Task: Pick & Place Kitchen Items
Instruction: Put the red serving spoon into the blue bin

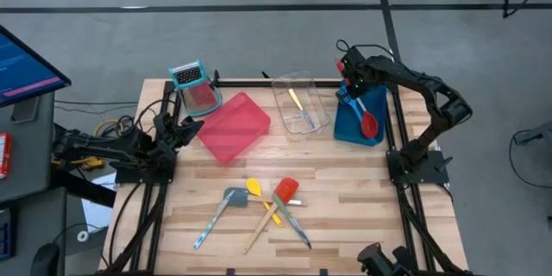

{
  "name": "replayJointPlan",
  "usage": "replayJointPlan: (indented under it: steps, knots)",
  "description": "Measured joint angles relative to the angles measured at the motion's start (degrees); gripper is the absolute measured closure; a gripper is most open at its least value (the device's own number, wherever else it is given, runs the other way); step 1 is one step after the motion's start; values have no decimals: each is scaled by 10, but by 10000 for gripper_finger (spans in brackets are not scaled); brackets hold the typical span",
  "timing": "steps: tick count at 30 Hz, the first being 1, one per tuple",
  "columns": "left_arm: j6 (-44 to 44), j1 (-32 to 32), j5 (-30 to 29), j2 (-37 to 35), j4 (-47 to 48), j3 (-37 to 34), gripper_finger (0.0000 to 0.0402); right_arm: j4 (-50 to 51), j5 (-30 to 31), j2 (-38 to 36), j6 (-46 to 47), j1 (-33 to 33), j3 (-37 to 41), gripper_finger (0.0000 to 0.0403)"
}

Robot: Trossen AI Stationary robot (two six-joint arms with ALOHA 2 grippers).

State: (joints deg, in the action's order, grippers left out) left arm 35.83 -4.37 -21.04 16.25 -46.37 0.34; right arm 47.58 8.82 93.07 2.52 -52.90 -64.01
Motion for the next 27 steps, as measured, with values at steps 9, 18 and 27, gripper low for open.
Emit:
replayJointPlan:
  steps: [9,18,27]
  knots:
    - [0,0,0,0,0,0,399,2,-12,0,-1,0,0,324]
    - [0,0,0,0,0,0,399,2,-12,0,-1,0,0,320]
    - [0,0,0,0,0,0,399,2,-11,-1,0,0,0,269]
